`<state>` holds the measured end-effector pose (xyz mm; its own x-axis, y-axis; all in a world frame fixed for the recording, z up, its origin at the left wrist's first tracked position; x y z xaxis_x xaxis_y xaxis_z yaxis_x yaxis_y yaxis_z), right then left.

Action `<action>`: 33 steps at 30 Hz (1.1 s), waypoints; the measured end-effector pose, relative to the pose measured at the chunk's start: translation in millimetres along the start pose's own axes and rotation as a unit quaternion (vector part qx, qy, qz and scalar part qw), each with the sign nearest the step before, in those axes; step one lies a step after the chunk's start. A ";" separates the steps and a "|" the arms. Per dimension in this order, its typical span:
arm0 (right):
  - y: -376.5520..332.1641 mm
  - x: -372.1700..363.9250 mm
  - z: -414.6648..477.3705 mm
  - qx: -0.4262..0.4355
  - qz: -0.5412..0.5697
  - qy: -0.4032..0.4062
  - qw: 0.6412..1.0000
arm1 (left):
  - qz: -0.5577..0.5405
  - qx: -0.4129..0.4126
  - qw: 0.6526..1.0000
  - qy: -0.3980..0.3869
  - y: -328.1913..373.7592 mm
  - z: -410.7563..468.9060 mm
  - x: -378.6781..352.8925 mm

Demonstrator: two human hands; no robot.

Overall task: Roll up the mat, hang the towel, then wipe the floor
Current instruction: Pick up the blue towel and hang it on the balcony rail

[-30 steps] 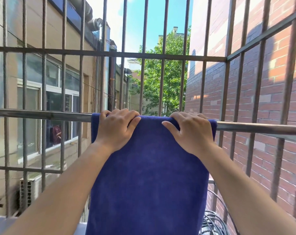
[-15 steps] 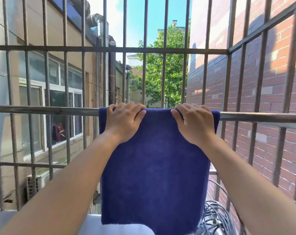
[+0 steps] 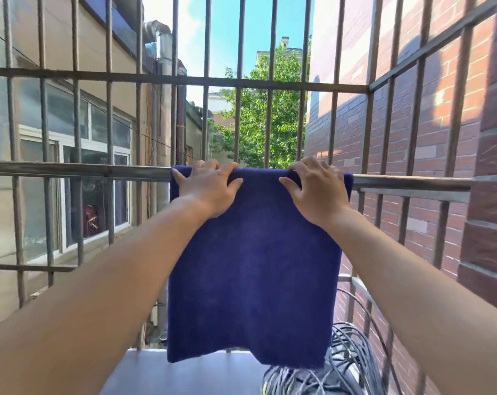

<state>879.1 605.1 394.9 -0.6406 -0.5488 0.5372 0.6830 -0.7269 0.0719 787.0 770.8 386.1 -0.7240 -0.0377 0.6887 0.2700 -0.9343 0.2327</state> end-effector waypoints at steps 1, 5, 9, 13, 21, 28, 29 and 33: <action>-2.1 1.9 -5.7 0.004 -0.002 0.011 1.000 | 0.005 -0.004 1.000 0.011 -0.4 -6.1 0.4; -9.6 5.8 -29.3 0.020 0.006 0.037 0.999 | 0.015 -0.004 1.000 0.019 -5.7 -32.9 -2.2; -19.6 8.6 -57.4 0.019 0.059 0.023 0.998 | -0.015 0.009 1.000 0.002 -9.7 -60.4 -8.9; -29.2 10.3 -95.0 0.002 0.111 0.001 0.994 | -0.082 0.016 0.997 0.007 -12.3 -97.3 -24.8; -36.1 9.1 -176.9 -0.019 0.148 -0.099 0.984 | -0.128 -0.016 0.991 -0.021 -6.8 -185.3 -54.2; -55.1 -7.2 -272.1 -0.055 0.189 -0.194 0.961 | -0.123 -0.038 0.989 -0.076 -9.7 -265.0 -71.7; -58.5 -11.8 -285.6 -0.064 0.199 -0.214 0.954 | -0.127 -0.040 0.988 -0.084 -9.4 -276.9 -74.2; -70.0 -23.0 -332.4 -0.115 0.236 -0.256 0.930 | -0.159 -0.030 0.979 -0.125 -9.5 -317.0 -87.3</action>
<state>729.4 531.3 98.2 0.0040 -0.6039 0.7970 0.7144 -0.5560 -0.4249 646.5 670.5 106.0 -0.5862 0.3384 0.7361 0.0137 -0.9044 0.4266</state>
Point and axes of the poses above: each hand's wrist, its own z-axis towards the middle knuckle, its own x-axis out of the back of the hand, y = z × x, the point moved 8 cm from there along z, towards the middle knuckle, and after that the axes turned 8 degrees about -z, right-handed, at the moved point
